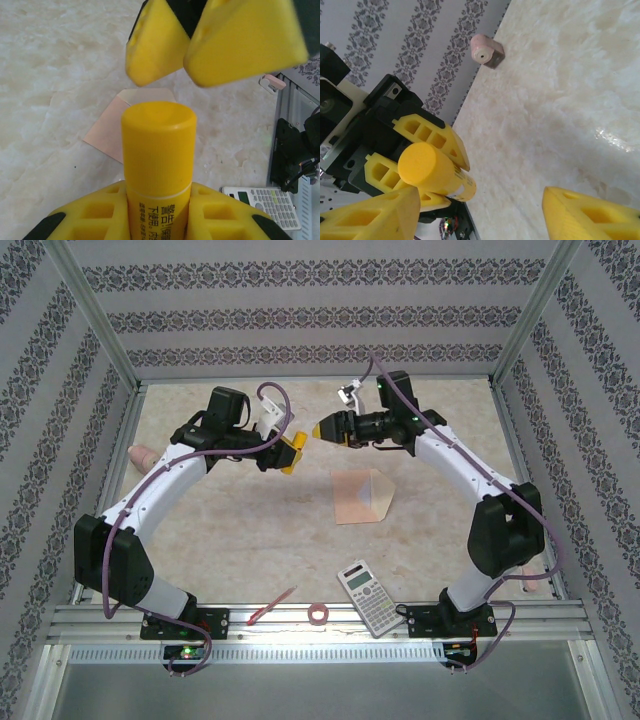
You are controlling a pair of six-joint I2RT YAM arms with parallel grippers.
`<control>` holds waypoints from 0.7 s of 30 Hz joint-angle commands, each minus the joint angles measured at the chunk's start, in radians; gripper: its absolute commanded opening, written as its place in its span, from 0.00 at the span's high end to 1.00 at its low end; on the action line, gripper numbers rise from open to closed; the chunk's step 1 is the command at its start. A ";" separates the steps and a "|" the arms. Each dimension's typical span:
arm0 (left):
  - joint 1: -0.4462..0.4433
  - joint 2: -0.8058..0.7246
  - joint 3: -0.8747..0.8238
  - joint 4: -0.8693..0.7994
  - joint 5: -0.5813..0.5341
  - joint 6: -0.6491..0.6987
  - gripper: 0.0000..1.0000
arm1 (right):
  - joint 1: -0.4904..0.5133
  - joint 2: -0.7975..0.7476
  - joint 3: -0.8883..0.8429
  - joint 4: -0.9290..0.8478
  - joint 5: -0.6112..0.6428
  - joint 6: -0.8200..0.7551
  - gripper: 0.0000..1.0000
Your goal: Place the letter into the envelope and seal it
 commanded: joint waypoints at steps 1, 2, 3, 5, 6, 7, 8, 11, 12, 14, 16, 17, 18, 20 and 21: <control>0.007 -0.008 0.019 -0.041 0.028 0.045 1.00 | 0.020 0.007 0.057 -0.004 0.014 -0.041 0.31; 0.006 -0.008 0.019 -0.042 0.028 0.045 1.00 | 0.024 0.013 0.067 -0.013 0.017 -0.041 0.30; 0.007 -0.006 0.019 -0.041 0.030 0.044 1.00 | 0.028 0.022 0.076 -0.021 0.013 -0.042 0.30; 0.006 -0.003 0.019 -0.039 0.027 0.039 1.00 | 0.037 0.034 0.086 -0.025 0.014 -0.046 0.27; 0.007 -0.001 0.019 -0.039 0.024 0.037 1.00 | 0.040 0.039 0.088 -0.023 0.013 -0.046 0.27; 0.007 0.000 0.020 -0.043 0.025 0.038 1.00 | 0.045 0.040 0.091 -0.022 0.013 -0.047 0.27; 0.007 0.000 0.019 -0.044 0.025 0.038 1.00 | 0.049 0.045 0.095 -0.023 0.014 -0.046 0.27; 0.008 0.000 0.016 -0.039 0.029 0.032 1.00 | 0.056 0.061 0.106 -0.030 0.025 -0.047 0.27; 0.008 0.001 0.015 -0.035 0.032 0.028 1.00 | 0.059 0.065 0.107 -0.027 0.022 -0.045 0.28; 0.007 0.001 0.015 -0.030 0.037 0.022 1.00 | 0.066 0.069 0.107 -0.025 0.026 -0.047 0.28; 0.006 0.003 0.012 -0.026 0.040 0.015 1.00 | 0.073 0.070 0.108 -0.025 0.033 -0.052 0.29; 0.007 0.003 0.012 -0.026 0.042 0.013 1.00 | 0.076 0.070 0.108 -0.026 0.038 -0.053 0.30; 0.007 0.003 0.009 -0.023 0.043 0.010 1.00 | 0.077 0.069 0.107 -0.023 0.035 -0.055 0.30; 0.007 0.001 0.005 -0.020 0.046 0.010 1.00 | 0.079 0.066 0.105 -0.019 0.032 -0.055 0.32; 0.007 0.001 0.001 -0.015 0.044 0.007 1.00 | 0.081 0.066 0.105 -0.018 0.030 -0.056 0.32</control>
